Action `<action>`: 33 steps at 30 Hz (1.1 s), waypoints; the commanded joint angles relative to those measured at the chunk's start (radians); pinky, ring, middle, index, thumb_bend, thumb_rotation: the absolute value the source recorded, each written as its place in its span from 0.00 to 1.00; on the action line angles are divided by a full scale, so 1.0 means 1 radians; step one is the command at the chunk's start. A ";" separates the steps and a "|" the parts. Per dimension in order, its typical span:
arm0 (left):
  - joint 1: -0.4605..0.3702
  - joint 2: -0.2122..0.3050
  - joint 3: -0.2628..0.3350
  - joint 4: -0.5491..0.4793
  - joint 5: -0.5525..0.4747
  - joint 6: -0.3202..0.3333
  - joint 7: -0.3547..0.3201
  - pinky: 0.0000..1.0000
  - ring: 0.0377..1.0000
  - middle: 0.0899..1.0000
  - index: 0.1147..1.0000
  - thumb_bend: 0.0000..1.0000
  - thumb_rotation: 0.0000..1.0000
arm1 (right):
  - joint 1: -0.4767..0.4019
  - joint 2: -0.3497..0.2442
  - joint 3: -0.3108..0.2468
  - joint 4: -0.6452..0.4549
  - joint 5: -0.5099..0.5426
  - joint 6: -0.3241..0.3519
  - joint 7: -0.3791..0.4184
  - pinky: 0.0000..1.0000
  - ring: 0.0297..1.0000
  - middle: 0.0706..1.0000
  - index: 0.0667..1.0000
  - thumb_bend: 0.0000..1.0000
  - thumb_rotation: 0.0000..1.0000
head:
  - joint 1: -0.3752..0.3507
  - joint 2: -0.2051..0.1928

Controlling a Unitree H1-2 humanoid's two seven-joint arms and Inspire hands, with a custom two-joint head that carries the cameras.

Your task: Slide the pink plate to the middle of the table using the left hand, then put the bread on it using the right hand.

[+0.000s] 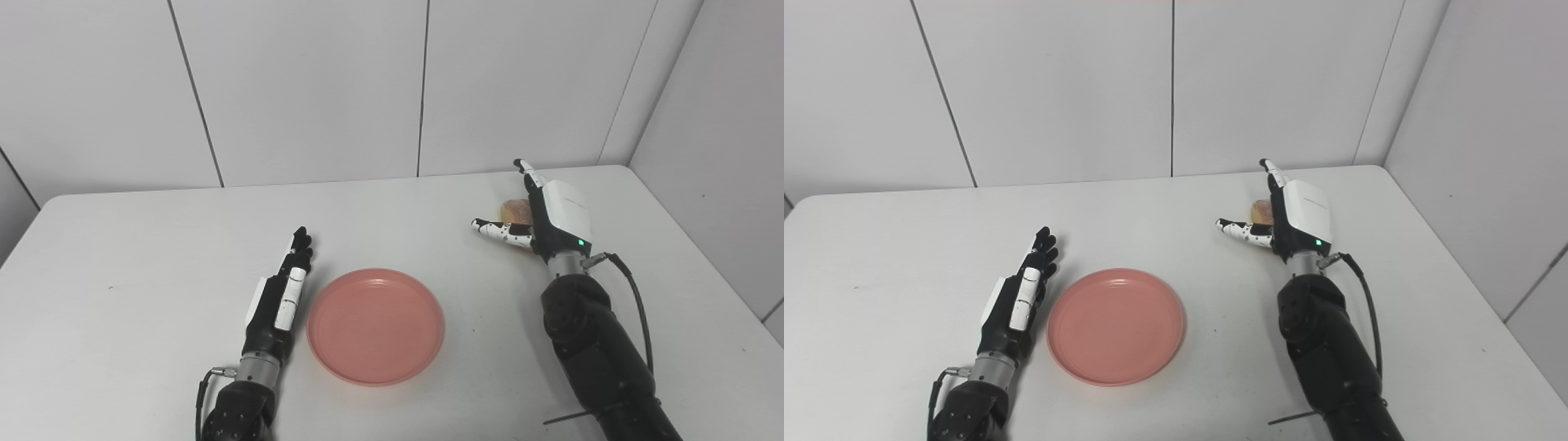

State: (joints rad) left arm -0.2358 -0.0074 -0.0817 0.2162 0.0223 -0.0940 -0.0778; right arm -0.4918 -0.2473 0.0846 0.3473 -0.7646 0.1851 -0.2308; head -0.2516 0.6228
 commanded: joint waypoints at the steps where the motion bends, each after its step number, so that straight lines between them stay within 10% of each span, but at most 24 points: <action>1: 0.034 0.005 0.002 0.021 0.005 -0.007 0.004 1.00 1.00 1.00 1.00 0.78 1.00 | -0.068 -0.024 0.004 0.005 -0.010 0.018 -0.036 0.81 0.86 0.87 0.88 0.82 0.47 | 0.001 -0.001; 16: 0.049 0.005 -0.008 -0.001 0.005 -0.002 -0.003 1.00 1.00 1.00 1.00 0.76 1.00 | -0.115 -0.067 0.057 0.146 -0.008 0.047 -0.056 0.79 0.84 0.86 0.87 0.78 0.42 | 0.010 0.004; 23: 0.058 0.001 -0.011 -0.018 0.000 -0.004 -0.006 1.00 1.00 1.00 1.00 0.73 1.00 | -0.121 -0.065 0.043 0.192 0.045 0.007 -0.089 0.70 0.79 0.82 0.83 0.71 0.24 | 0.010 0.007; 27: 0.062 -0.001 -0.011 -0.031 -0.007 0.001 -0.012 1.00 1.00 1.00 1.00 0.73 1.00 | -0.113 -0.068 0.042 0.184 0.084 -0.026 -0.106 0.49 0.59 0.67 0.72 0.62 0.03 | 0.011 0.009; 33: 0.065 -0.008 -0.011 -0.037 -0.002 0.002 -0.008 1.00 1.00 1.00 1.00 0.74 1.00 | -0.103 -0.061 0.024 0.176 0.137 -0.048 -0.133 0.30 0.37 0.46 0.52 0.53 0.00 | 0.012 0.012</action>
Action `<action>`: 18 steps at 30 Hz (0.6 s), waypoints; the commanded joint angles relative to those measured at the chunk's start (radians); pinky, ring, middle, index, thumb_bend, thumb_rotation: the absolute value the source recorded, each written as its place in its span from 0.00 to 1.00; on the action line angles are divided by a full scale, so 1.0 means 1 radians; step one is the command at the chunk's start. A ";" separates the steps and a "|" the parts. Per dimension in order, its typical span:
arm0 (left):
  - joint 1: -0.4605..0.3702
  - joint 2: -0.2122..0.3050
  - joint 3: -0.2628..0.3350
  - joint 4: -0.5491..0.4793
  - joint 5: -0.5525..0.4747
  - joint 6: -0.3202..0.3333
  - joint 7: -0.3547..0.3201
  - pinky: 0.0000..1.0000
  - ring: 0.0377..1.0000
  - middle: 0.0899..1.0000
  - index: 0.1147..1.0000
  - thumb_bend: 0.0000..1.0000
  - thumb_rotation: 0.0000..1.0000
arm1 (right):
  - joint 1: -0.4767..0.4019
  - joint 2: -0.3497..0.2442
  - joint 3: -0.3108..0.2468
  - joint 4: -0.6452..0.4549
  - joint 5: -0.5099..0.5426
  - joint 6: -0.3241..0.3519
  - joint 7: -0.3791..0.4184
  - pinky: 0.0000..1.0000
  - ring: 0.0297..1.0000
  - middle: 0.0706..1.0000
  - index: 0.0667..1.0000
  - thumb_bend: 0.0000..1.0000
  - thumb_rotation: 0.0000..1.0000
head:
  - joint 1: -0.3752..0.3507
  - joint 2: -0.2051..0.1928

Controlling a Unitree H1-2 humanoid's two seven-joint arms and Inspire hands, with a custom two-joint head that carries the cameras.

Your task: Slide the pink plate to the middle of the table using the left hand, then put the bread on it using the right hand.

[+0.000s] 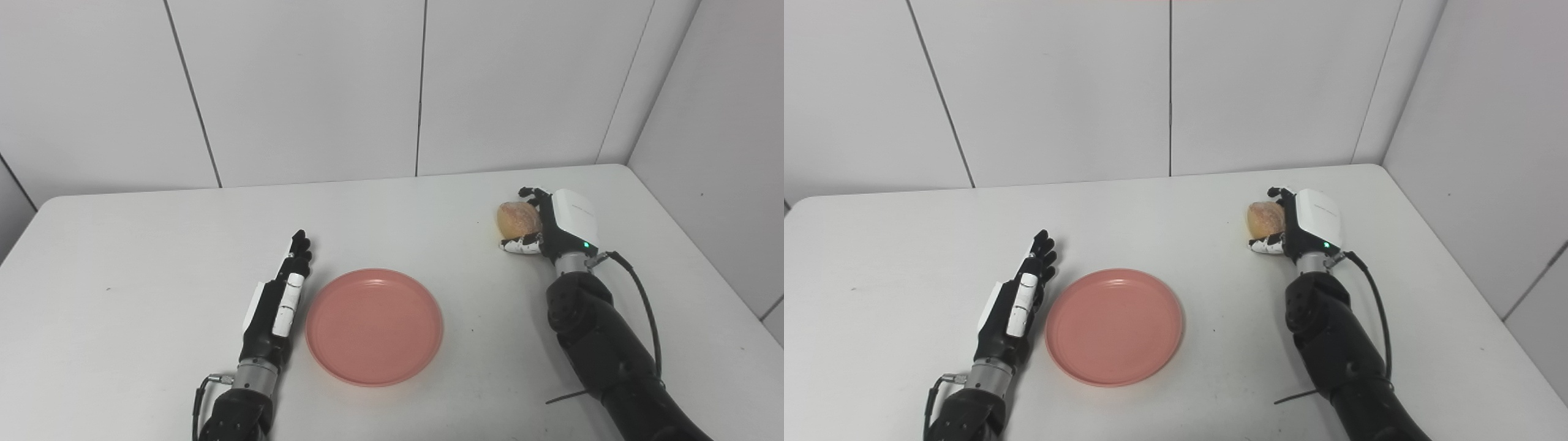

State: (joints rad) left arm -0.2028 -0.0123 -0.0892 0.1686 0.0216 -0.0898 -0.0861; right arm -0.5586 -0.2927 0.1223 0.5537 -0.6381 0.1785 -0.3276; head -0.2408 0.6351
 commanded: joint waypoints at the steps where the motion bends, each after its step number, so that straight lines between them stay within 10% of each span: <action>1: 0.033 -0.003 -0.004 0.009 0.000 -0.001 0.001 1.00 1.00 1.00 1.00 0.74 1.00 | -0.035 -0.014 -0.015 -0.033 0.015 -0.045 -0.042 0.27 0.34 0.45 0.48 0.52 0.00 | 0.000 0.000; 18: 0.032 -0.007 -0.008 -0.012 0.005 0.038 0.000 1.00 1.00 1.00 1.00 0.79 1.00 | -0.007 0.008 -0.022 -0.100 0.075 -0.109 -0.102 0.26 0.32 0.42 0.46 0.52 0.00 | 0.028 0.009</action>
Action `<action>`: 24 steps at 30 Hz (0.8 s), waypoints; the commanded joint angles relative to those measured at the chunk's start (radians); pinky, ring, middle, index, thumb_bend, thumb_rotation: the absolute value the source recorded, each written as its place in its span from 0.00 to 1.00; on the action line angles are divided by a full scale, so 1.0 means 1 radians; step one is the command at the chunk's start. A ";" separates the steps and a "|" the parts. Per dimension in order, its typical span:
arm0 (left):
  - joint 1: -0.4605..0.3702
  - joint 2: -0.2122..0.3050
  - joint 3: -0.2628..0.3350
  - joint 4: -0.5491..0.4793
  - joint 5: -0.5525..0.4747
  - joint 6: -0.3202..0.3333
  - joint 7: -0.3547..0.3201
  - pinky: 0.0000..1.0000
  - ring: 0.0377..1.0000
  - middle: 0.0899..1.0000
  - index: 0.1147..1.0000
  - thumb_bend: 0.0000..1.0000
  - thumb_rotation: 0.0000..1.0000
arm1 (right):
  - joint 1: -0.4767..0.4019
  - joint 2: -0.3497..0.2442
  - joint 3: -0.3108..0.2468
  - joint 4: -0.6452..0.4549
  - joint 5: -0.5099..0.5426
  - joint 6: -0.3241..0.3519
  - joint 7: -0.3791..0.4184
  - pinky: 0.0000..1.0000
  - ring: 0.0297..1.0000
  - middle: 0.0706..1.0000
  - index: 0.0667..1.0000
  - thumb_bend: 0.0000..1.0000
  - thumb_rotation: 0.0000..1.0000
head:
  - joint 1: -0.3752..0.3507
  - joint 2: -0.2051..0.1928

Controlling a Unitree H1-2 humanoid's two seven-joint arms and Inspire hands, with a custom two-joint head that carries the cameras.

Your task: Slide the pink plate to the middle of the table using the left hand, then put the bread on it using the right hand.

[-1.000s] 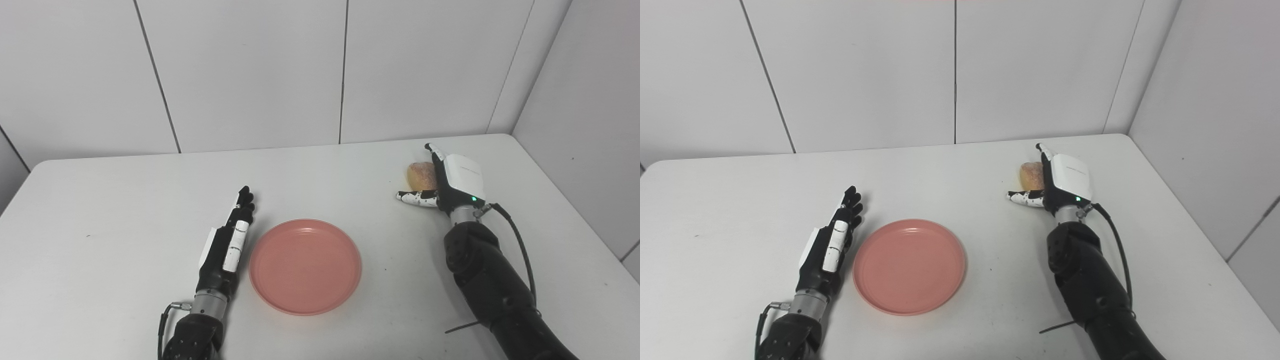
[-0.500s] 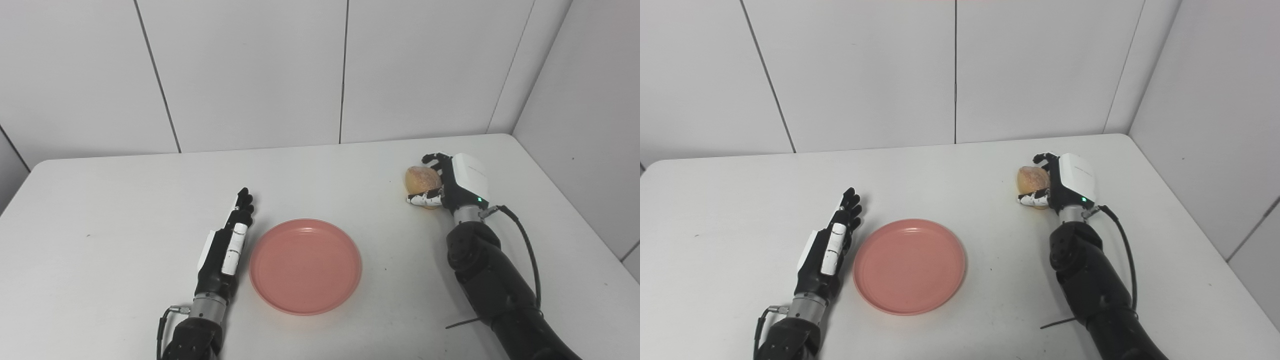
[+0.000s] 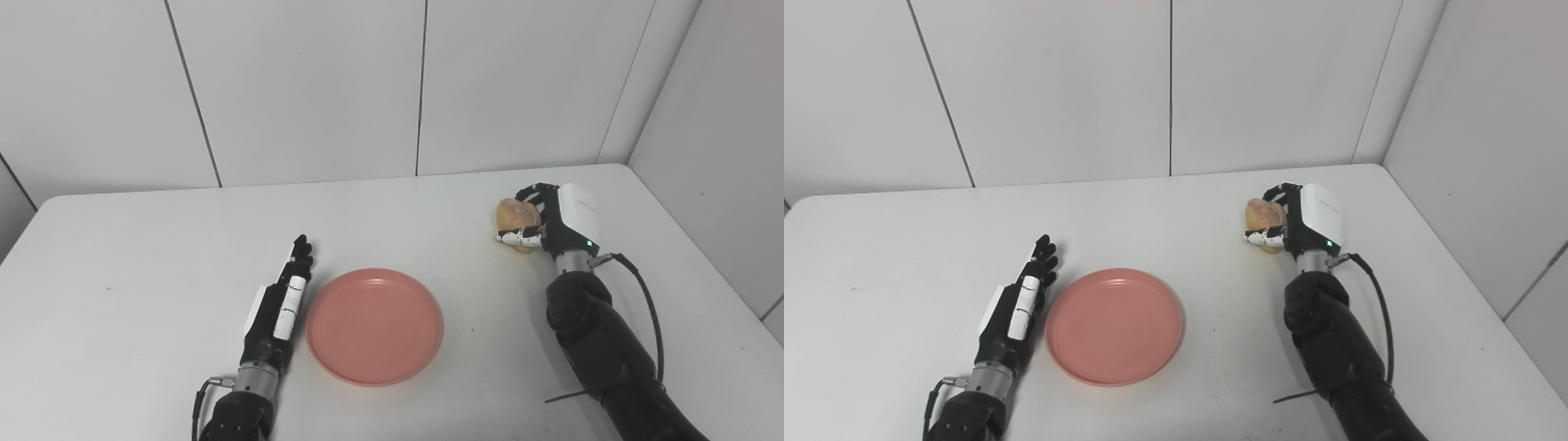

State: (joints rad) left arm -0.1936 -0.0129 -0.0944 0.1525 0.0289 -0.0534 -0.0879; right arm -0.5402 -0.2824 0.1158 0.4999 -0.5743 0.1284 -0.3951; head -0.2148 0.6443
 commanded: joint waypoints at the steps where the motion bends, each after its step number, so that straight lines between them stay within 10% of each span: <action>1: 0.024 -0.008 -0.001 0.004 -0.009 0.004 0.000 1.00 1.00 1.00 1.00 0.78 1.00 | -0.018 0.004 -0.020 -0.066 0.020 -0.066 -0.036 0.27 0.34 0.40 0.49 0.52 0.00 | 0.007 0.002; 24: 0.021 -0.043 0.008 0.014 -0.007 -0.029 0.039 1.00 1.00 1.00 1.00 0.74 1.00 | 0.169 0.137 0.066 -0.581 0.095 -0.069 0.231 0.35 0.37 0.41 0.49 0.52 0.00 | 0.159 0.013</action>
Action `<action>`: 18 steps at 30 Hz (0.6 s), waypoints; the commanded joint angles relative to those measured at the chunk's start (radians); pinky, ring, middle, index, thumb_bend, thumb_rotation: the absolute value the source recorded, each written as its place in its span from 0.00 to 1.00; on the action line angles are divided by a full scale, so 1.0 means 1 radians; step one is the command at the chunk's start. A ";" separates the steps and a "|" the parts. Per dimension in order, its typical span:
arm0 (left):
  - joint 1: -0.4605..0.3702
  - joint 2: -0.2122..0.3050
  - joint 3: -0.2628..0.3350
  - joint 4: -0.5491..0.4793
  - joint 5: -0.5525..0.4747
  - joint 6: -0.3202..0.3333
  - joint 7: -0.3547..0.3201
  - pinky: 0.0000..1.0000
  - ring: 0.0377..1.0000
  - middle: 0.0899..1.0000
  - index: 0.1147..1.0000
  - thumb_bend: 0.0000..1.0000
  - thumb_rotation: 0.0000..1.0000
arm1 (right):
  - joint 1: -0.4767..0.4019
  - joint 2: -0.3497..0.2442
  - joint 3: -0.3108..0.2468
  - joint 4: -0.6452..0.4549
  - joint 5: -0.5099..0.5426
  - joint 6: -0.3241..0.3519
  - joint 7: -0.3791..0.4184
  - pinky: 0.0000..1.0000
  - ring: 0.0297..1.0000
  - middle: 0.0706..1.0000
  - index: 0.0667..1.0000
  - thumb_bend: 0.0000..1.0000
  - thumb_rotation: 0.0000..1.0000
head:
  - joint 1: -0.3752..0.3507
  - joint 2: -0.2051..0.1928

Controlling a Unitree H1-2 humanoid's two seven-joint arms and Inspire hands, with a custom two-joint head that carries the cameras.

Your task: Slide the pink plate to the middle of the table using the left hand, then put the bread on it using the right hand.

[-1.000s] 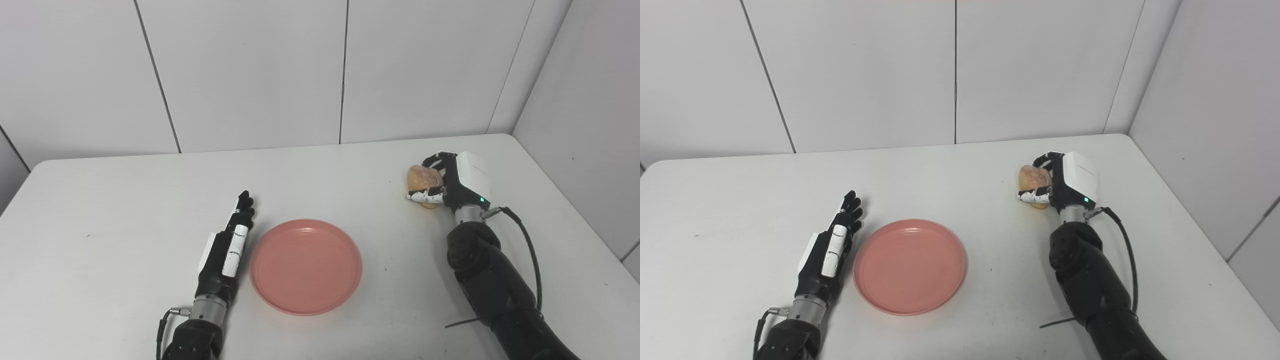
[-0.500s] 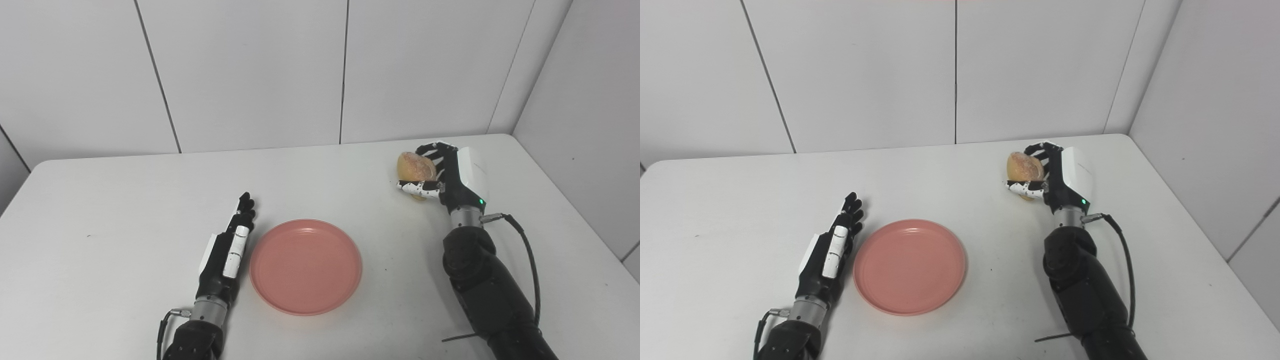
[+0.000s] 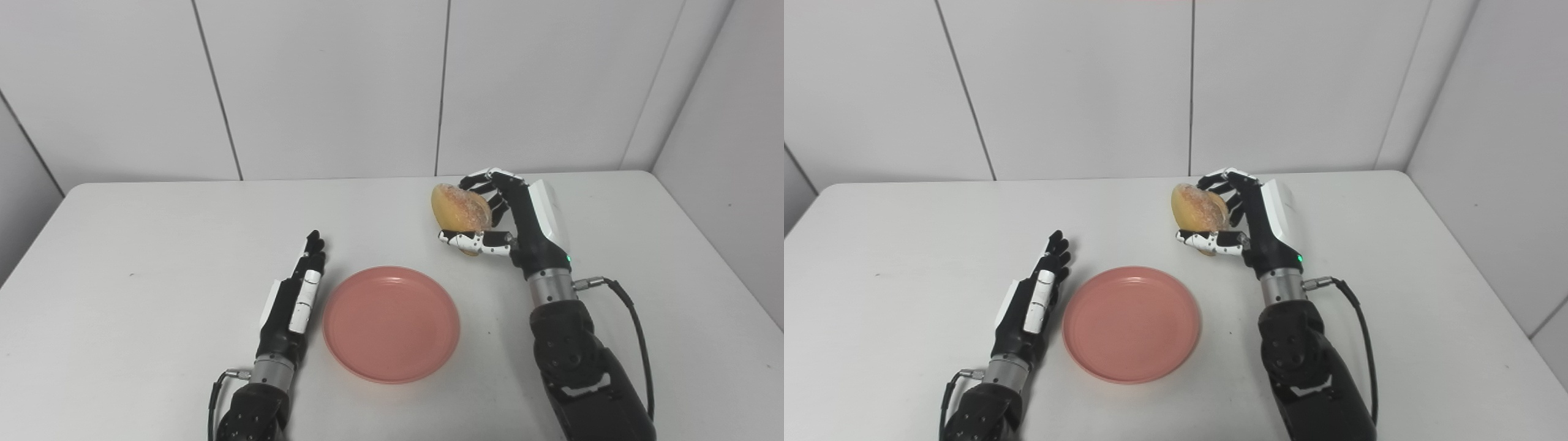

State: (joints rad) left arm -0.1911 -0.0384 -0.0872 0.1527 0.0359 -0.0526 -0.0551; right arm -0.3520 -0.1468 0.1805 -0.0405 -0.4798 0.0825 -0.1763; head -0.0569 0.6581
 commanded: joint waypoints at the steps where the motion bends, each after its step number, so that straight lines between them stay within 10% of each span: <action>1: 0.018 -0.020 0.003 0.015 -0.019 -0.032 0.006 1.00 1.00 1.00 1.00 0.75 1.00 | -0.014 0.006 0.005 -0.044 0.006 -0.033 0.021 0.34 0.37 0.41 0.50 0.52 0.00 | 0.001 0.000; 18: 0.014 -0.036 0.002 0.006 -0.012 -0.015 0.022 1.00 1.00 1.00 1.00 0.77 1.00 | 0.060 0.031 0.127 -0.026 -0.031 -0.094 0.121 0.30 0.35 0.39 0.50 0.51 0.00 | 0.027 0.006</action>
State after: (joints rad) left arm -0.1902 -0.0577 -0.0801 0.1534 0.0218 -0.0555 -0.0393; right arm -0.2702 -0.1155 0.3036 -0.0419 -0.5048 0.0238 -0.0671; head -0.0322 0.6657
